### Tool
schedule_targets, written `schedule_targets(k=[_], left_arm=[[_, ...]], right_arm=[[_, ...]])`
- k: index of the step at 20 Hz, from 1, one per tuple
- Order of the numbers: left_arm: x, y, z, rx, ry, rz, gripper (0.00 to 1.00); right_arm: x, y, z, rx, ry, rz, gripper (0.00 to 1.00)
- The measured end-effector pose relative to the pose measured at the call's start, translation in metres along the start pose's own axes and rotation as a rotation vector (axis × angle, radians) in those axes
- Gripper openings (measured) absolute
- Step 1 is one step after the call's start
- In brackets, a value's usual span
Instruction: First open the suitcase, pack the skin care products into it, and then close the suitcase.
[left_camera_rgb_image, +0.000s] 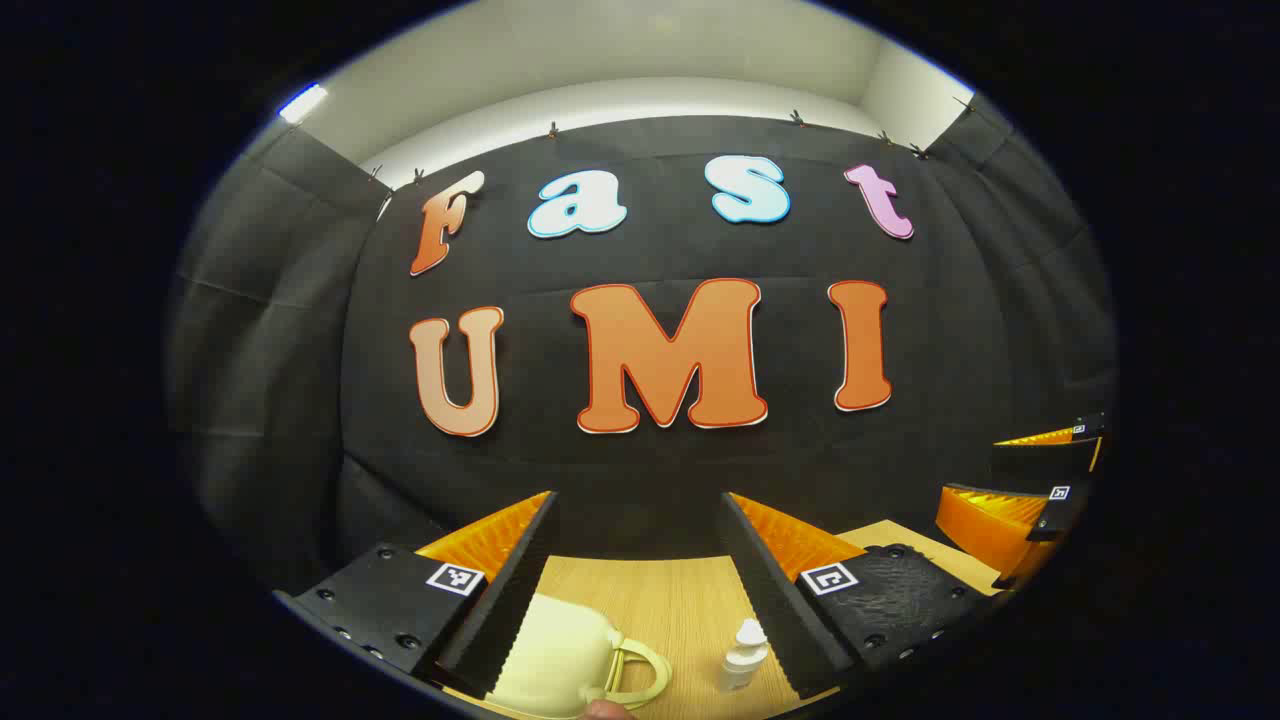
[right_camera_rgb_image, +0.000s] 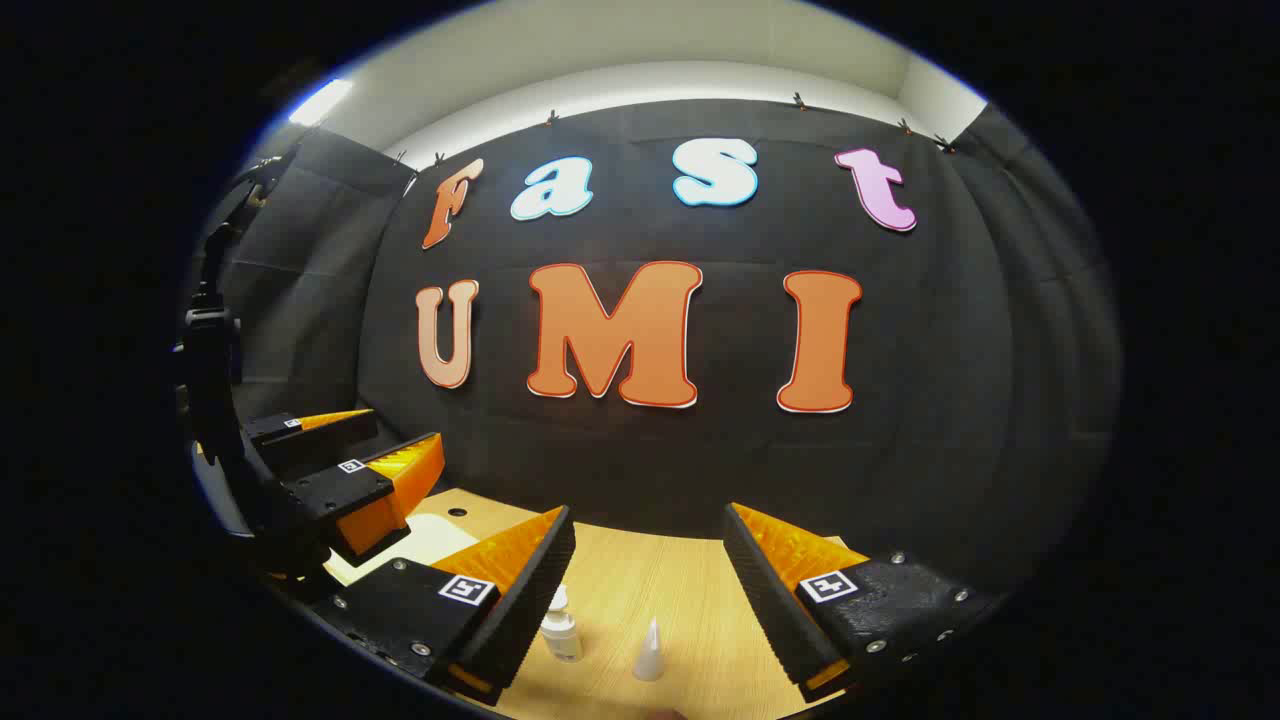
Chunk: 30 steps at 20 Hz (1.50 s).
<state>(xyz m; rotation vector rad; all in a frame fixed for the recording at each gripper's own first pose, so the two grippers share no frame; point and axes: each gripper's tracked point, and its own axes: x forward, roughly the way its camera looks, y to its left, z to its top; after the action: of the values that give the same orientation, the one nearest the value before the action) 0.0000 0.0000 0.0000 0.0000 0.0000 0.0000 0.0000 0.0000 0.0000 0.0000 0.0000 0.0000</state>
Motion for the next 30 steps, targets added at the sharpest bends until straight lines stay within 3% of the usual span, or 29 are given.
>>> schedule_targets(k=[5,16,23,30], left_arm=[[0.004,-0.001,-0.016,-0.032,0.063,-0.015,0.99],[0.026,0.024,-0.012,-0.002,0.034,-0.049,0.99],[0.034,0.02,-0.053,0.12,0.097,-0.116,1.0],[0.029,0.004,-0.12,0.325,0.198,-0.233,0.99]], right_arm=[[0.002,-0.01,-0.006,-0.047,0.011,-0.048,0.95],[0.023,0.016,-0.003,-0.032,0.005,-0.064,0.95],[0.029,0.005,-0.004,-0.037,0.011,-0.117,0.95],[0.027,-0.019,-0.008,-0.071,0.018,-0.179,0.95]])
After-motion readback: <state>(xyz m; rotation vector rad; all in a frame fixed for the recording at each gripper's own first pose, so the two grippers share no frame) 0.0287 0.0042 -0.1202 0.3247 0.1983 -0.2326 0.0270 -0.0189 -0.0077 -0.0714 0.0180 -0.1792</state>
